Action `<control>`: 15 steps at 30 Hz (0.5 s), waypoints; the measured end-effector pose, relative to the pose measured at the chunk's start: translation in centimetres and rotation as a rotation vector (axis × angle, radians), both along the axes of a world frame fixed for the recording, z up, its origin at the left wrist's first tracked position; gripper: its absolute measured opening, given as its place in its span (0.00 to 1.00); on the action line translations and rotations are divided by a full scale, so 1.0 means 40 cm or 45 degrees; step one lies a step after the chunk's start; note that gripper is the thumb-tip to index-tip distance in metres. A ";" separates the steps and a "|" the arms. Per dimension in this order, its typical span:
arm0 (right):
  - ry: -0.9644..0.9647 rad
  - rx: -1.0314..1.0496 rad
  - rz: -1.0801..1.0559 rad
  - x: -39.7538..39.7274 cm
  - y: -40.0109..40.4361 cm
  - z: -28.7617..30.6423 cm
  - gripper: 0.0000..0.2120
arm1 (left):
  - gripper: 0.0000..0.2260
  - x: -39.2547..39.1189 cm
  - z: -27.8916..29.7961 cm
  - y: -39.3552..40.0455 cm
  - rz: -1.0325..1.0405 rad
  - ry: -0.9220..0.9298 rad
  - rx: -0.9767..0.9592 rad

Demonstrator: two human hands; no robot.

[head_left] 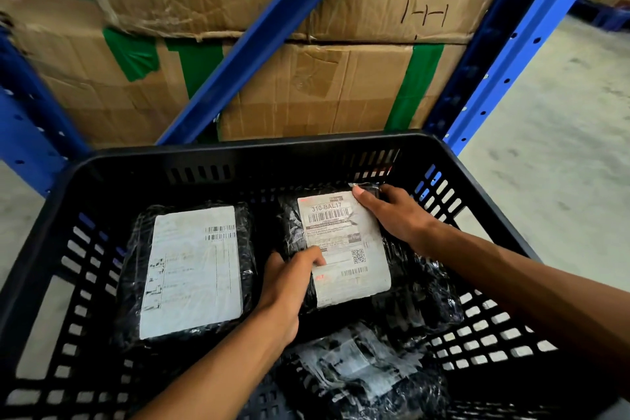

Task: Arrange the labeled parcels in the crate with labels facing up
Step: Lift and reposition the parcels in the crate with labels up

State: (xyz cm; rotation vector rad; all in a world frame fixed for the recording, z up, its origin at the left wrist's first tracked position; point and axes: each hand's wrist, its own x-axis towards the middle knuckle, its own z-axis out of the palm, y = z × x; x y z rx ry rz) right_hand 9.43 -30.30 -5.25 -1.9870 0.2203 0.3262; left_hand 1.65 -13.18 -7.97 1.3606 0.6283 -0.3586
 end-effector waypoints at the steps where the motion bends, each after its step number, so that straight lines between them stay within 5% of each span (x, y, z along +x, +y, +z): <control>1: 0.001 -0.017 0.009 0.000 0.004 -0.003 0.14 | 0.22 0.000 -0.003 -0.003 0.007 -0.013 0.035; 7: 0.142 -0.128 0.024 0.011 0.035 -0.057 0.14 | 0.36 0.021 -0.035 -0.025 -0.039 0.067 0.282; 15: 0.347 -0.356 0.071 0.030 0.085 -0.174 0.21 | 0.40 0.061 -0.112 -0.047 -0.126 0.197 0.422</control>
